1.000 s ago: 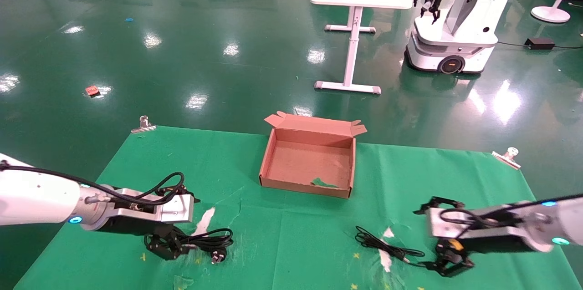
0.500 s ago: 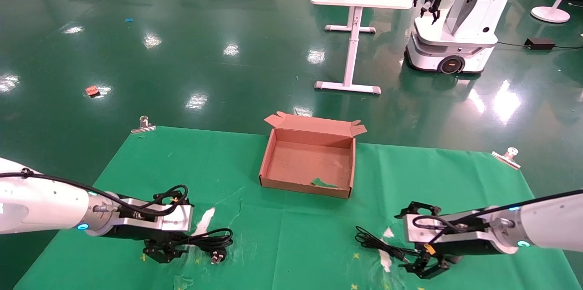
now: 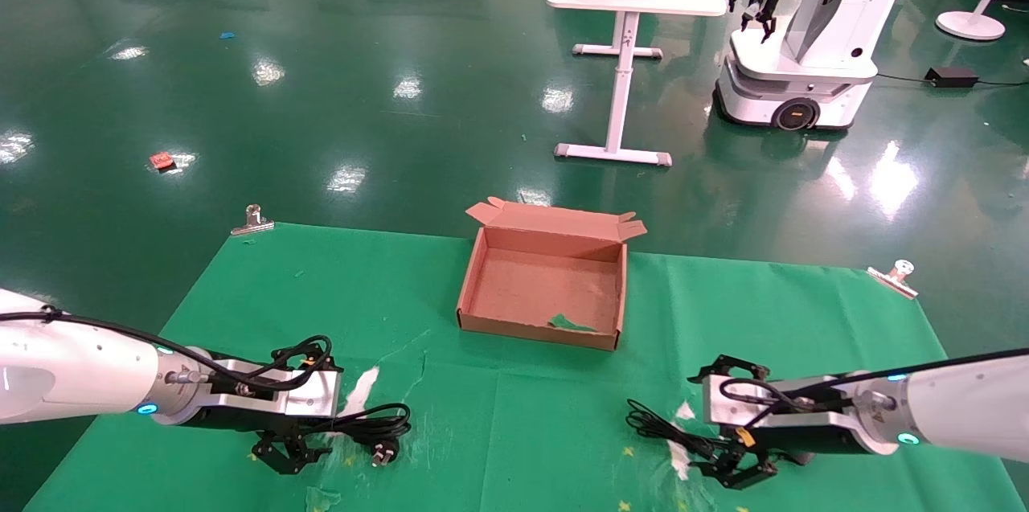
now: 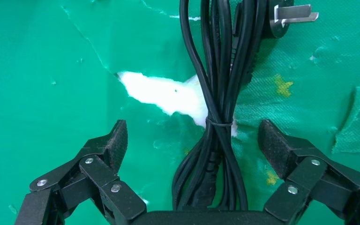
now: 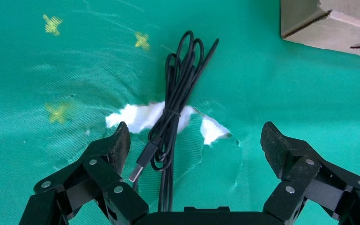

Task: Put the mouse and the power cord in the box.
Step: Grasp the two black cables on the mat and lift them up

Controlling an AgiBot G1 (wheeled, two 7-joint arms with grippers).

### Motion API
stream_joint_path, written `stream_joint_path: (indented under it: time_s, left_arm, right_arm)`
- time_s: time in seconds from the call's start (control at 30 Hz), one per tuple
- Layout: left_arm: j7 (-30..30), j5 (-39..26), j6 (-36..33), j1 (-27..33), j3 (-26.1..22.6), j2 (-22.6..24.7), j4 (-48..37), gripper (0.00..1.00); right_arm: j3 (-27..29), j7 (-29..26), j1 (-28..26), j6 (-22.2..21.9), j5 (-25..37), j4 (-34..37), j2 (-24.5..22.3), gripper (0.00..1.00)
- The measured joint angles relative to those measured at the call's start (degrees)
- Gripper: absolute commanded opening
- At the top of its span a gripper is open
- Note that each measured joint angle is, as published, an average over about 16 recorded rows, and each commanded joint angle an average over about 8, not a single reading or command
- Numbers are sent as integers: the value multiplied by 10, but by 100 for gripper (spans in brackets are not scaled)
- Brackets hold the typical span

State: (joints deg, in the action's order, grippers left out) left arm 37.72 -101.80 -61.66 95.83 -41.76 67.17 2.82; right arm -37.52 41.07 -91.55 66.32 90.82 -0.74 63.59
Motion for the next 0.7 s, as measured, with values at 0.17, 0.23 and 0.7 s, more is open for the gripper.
stream_joint_path:
  time_s: [0.17, 0.23, 0.7]
  left_arm:
    - [2, 1, 0, 1, 1, 0, -4, 0]
    - [2, 1, 0, 1, 1, 1, -4, 0]
    - [1, 1, -1, 0, 0, 0, 0, 0]
  right_arm:
    - [3, 1, 2, -3, -4, 3, 0, 0]
    - [3, 1, 2, -3, -5, 4, 0, 0]
    - [2, 0, 2, -1, -3, 0, -1, 0]
